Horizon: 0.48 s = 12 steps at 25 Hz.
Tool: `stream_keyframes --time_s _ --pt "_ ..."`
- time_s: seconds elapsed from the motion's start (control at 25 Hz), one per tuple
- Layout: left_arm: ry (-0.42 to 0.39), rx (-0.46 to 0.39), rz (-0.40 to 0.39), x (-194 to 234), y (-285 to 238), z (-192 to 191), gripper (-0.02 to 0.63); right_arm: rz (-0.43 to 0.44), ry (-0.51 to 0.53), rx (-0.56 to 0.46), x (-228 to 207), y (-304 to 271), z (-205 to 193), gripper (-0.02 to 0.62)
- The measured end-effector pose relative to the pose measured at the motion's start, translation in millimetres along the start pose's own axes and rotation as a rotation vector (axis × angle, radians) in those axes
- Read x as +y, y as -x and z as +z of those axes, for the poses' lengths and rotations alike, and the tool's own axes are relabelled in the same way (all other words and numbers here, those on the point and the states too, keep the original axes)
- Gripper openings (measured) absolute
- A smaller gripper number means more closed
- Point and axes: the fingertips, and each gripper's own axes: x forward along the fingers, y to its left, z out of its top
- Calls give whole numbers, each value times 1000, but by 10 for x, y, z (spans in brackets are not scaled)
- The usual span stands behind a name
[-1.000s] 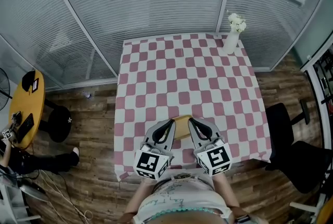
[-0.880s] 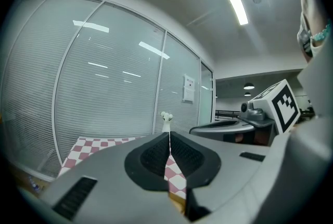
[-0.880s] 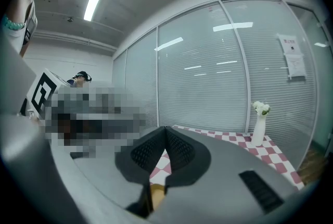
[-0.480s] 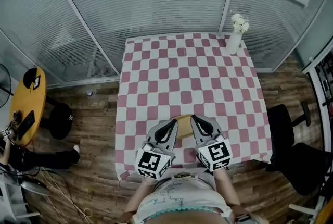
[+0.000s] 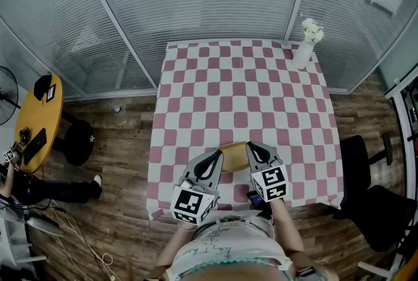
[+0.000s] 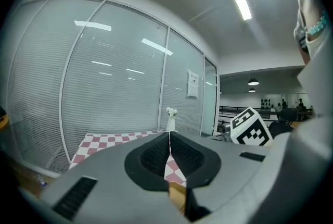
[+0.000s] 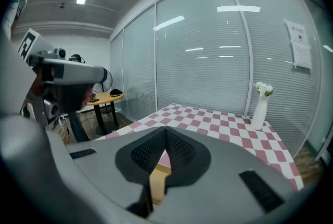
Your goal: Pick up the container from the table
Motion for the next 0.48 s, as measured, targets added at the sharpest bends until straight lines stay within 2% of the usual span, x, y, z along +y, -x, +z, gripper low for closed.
stream_keyframes --time_s 0.12,0.48 --pt "-1 13 4 7 35 -56 17 15 18 59 -5 -127 -220 -6" --pt "22 28 4 35 103 -144 17 38 -36 174 -113 -342 -654 -6"
